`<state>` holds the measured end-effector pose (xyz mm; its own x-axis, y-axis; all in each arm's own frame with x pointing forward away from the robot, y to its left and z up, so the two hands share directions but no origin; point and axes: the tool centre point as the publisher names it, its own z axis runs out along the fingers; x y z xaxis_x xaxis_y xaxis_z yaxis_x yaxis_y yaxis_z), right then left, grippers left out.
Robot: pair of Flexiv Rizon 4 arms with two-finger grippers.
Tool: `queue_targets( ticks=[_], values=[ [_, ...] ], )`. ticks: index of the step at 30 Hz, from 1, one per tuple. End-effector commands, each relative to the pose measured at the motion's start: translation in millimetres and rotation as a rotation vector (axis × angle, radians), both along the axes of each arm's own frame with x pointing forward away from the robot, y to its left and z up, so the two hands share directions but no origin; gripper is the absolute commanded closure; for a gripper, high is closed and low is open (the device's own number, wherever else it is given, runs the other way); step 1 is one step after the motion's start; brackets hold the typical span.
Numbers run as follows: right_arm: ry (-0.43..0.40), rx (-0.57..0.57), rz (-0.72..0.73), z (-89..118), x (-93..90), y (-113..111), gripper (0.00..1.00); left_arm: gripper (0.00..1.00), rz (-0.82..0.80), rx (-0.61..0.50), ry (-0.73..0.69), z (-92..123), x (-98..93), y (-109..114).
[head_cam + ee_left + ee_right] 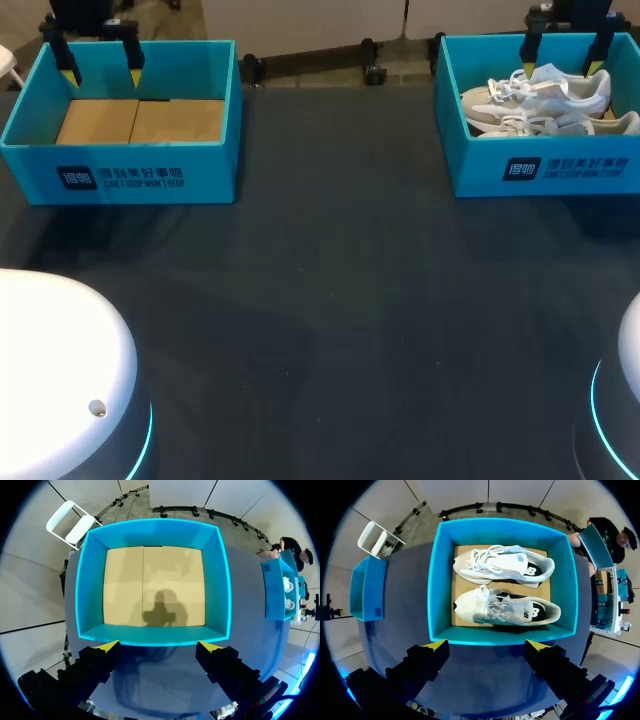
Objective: Take the shoe out of the shoebox, open the shoe tongue, remove and reinsert the insole, then place the shoe into the shoebox
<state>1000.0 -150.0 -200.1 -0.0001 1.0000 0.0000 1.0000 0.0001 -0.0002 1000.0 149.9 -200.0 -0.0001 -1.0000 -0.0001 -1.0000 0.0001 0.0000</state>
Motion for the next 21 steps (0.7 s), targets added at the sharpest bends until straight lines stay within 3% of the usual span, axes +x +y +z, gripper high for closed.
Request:
queue_targets(
  ticks=[1,16,21],
  values=[
    [0.000,0.000,0.000,0.0,0.0,0.0,0.00,0.00,0.000,0.000,0.000,0.0,0.0,0.0],
    [0.000,0.000,0.000,0.0,0.0,0.0,0.00,0.00,0.000,0.000,0.000,0.0,0.0,0.0],
    [-0.021,-0.021,-0.003,-6.9,-4.6,-11.9,0.00,0.00,0.000,0.000,0.000,0.0,0.0,0.0]
  ],
)
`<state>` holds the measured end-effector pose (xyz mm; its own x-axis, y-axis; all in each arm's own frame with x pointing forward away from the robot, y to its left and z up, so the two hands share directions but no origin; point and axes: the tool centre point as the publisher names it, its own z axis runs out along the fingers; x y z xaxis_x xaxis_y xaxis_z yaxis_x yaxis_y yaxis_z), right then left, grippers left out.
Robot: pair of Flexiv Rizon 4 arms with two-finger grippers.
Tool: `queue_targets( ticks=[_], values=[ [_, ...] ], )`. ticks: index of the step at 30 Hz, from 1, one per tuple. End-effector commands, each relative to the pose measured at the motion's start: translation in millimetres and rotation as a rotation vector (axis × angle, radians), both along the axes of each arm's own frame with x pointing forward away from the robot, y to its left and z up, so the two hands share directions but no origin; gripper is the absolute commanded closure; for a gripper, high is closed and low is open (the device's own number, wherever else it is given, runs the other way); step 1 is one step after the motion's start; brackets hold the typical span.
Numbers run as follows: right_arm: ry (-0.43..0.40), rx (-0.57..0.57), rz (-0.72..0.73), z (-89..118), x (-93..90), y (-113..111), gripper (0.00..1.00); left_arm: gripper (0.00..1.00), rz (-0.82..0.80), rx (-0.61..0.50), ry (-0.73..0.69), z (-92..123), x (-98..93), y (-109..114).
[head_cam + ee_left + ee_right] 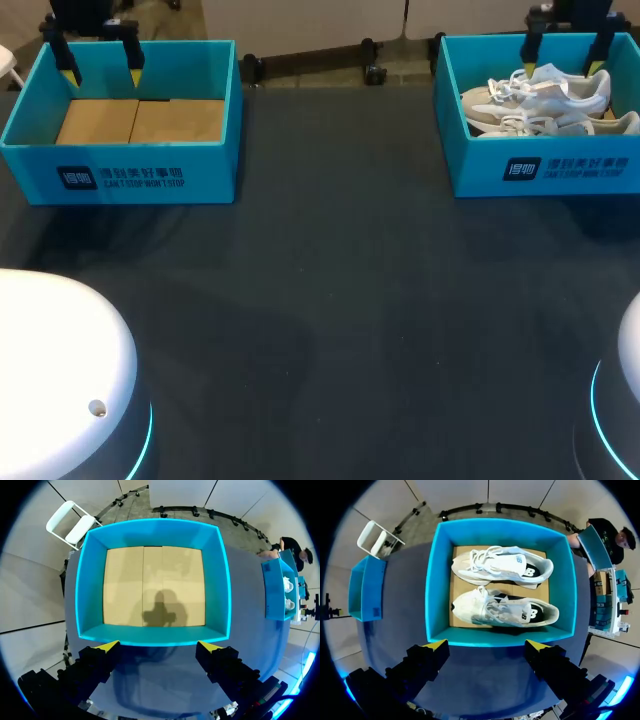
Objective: Take the shoe out of the shoebox, open the shoe tongue, remove and reinsert the insole, then place the shoe into the shoebox
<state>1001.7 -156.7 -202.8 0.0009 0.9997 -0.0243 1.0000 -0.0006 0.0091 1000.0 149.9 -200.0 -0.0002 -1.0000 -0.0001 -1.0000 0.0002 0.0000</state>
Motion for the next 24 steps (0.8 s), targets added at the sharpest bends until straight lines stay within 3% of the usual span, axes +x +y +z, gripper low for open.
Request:
queue_targets(
  ticks=[1,11,24],
  values=[
    [-0.013,0.007,-0.002,-7.9,-7.4,-12.0,0.00,0.00,0.000,0.000,0.000,0.0,0.0,0.0],
    [-0.038,-0.005,0.019,-23.6,-7.1,-53.1,0.00,0.00,0.000,0.000,0.000,0.0,0.0,0.0],
    [-0.060,-0.054,0.034,-45.8,12.3,-103.8,0.00,0.00,0.000,0.000,0.000,0.0,0.0,0.0]
  ],
)
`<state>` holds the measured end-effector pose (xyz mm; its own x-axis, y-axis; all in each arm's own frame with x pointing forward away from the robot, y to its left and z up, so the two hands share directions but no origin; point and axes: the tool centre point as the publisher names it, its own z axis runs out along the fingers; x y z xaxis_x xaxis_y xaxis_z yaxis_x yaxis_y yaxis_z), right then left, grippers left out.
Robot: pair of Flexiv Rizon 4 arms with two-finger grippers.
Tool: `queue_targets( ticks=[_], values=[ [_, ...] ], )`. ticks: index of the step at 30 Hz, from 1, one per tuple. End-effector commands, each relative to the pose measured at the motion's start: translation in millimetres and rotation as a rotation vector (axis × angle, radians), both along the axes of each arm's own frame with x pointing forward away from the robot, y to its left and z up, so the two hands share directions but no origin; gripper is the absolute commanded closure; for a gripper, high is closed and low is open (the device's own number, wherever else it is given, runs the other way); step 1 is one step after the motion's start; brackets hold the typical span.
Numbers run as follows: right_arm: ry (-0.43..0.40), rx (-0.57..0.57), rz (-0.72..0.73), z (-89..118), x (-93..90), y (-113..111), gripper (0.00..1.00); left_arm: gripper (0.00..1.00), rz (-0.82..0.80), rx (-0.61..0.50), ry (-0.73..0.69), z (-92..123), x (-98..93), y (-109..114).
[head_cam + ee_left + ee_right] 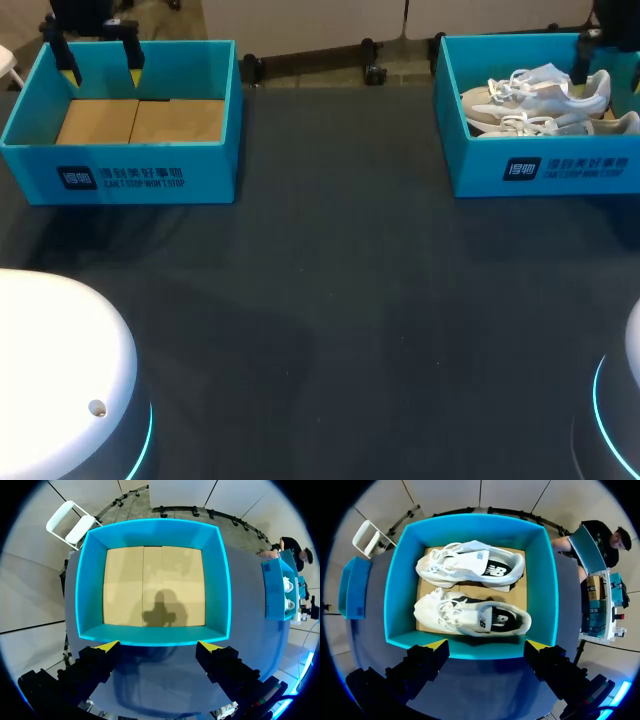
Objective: Take the shoe out of the shoebox, open the shoe tongue, remove and reinsert the insole, then place the shoe into the shoebox
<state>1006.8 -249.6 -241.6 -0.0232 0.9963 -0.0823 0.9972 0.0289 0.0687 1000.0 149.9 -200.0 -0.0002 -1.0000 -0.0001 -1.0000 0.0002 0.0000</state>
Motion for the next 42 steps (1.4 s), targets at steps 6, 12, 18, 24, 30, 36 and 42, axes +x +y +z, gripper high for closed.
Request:
queue_targets(
  ticks=[6,12,18,24,30,36,42],
  values=[
    [-0.001,-0.013,0.029,-21.6,14.2,-28.3,0.00,0.00,0.000,0.000,0.000,0.0,0.0,0.0],
    [0.009,-0.033,0.046,-34.2,17.6,-39.4,0.00,0.00,0.000,0.000,0.000,0.0,0.0,0.0],
    [0.020,-0.043,0.035,-45.5,18.1,-52.0,0.00,0.00,0.000,0.000,0.000,0.0,0.0,0.0],
    [0.024,-0.044,0.030,-56.3,20.3,-60.3,0.08,0.00,0.000,0.000,0.000,0.0,0.0,0.0],
    [0.034,-0.041,0.015,-67.0,20.1,-70.5,0.12,0.00,0.000,0.000,0.000,0.0,0.0,0.0],
    [0.040,-0.043,0.005,-75.4,19.6,-80.2,0.11,0.00,0.000,0.000,0.000,0.0,0.0,0.0],
    [0.050,-0.039,0.000,-84.5,18.8,-84.3,0.13,0.00,0.000,0.000,0.000,0.0,0.0,0.0]
  ],
)
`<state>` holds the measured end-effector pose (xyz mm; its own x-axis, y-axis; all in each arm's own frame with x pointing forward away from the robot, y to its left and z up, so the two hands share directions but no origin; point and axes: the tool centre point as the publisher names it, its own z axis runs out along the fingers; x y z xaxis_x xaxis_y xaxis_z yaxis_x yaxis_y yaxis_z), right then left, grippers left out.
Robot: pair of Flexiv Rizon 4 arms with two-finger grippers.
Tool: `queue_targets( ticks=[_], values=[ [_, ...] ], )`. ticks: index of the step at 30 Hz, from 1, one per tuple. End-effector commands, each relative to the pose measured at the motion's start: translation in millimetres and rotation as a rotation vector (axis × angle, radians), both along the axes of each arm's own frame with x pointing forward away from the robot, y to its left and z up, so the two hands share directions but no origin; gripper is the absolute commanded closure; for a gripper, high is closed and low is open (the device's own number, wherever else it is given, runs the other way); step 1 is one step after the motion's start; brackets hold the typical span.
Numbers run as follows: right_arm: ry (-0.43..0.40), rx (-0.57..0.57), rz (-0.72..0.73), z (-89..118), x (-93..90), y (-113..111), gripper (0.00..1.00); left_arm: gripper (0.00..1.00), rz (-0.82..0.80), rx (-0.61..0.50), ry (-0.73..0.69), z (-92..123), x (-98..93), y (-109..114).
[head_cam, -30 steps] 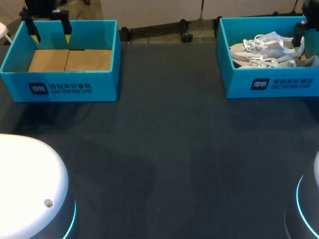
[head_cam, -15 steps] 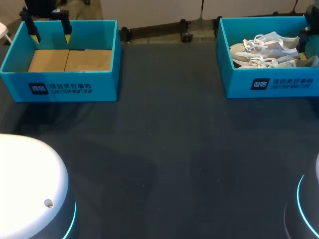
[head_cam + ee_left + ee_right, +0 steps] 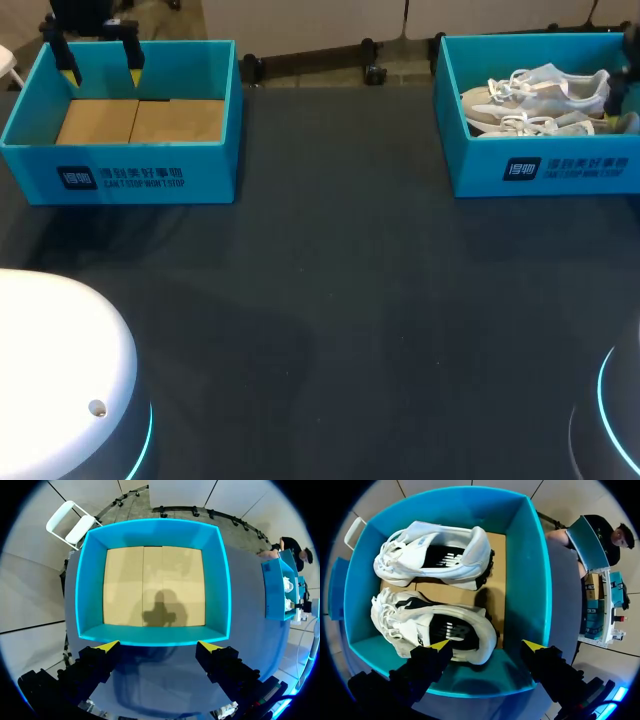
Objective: Take the shoe out of the shoebox, open the shoe tongue, remove and reinsert the insole, then place the shoe into the shoebox
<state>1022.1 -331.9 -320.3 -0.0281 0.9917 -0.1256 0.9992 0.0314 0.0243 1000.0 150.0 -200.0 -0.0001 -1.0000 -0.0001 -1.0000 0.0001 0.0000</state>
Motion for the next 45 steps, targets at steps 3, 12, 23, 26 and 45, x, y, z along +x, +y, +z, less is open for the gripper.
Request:
queue_targets(
  ticks=[3,12,23,26,45],
  values=[
    [0.009,0.011,-0.006,-8.9,2.4,-3.0,0.17,0.00,0.000,0.000,0.000,0.0,0.0,0.0],
    [0.023,0.026,-0.031,-23.3,2.1,-4.9,0.51,0.00,0.000,0.000,0.000,0.0,0.0,0.0],
    [0.042,0.028,-0.038,-35.4,1.8,-5.5,0.38,0.00,0.000,0.000,0.000,0.0,0.0,0.0],
    [0.047,0.030,-0.040,-38.8,0.8,-4.9,0.33,0.00,0.000,0.000,0.000,0.0,0.0,0.0],
    [0.075,0.055,-0.059,-54.6,-4.8,-1.0,0.28,0.00,0.000,0.000,0.000,0.0,0.0,0.0]
  ],
)
